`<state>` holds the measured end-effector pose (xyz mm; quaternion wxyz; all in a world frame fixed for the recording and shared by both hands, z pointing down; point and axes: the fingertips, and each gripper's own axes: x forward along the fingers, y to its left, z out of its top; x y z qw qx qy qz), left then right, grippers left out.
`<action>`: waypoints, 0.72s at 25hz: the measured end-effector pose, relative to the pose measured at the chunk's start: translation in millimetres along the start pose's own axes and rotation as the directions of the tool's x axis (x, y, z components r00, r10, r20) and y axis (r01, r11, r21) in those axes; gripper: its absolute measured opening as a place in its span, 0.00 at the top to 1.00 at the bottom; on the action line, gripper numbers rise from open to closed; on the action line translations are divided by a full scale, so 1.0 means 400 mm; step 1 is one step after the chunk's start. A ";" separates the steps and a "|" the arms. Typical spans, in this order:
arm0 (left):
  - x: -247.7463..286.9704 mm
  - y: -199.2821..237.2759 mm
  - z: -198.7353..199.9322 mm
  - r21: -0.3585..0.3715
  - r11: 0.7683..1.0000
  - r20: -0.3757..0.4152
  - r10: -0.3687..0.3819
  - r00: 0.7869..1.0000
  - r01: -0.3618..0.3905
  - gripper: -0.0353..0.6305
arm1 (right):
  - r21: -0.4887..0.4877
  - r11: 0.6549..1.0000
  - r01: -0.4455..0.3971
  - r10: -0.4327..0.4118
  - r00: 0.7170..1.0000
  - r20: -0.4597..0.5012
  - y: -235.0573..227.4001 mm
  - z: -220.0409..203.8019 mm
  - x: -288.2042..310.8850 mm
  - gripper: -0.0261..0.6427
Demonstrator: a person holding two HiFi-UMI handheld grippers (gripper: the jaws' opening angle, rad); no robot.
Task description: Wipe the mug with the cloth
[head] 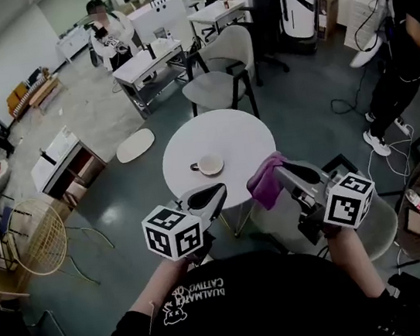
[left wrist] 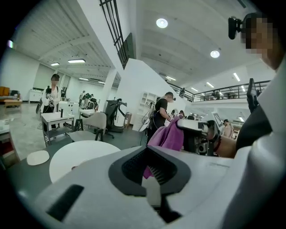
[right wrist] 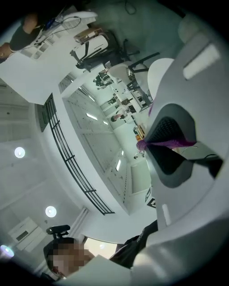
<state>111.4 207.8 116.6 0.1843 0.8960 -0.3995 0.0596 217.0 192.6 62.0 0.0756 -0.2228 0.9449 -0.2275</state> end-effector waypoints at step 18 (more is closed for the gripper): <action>-0.053 -0.054 -0.055 -0.018 1.000 0.026 -0.006 1.000 0.006 0.95 | -0.048 0.991 0.124 -0.130 0.980 -0.148 0.014 -0.133 -0.059 0.92</action>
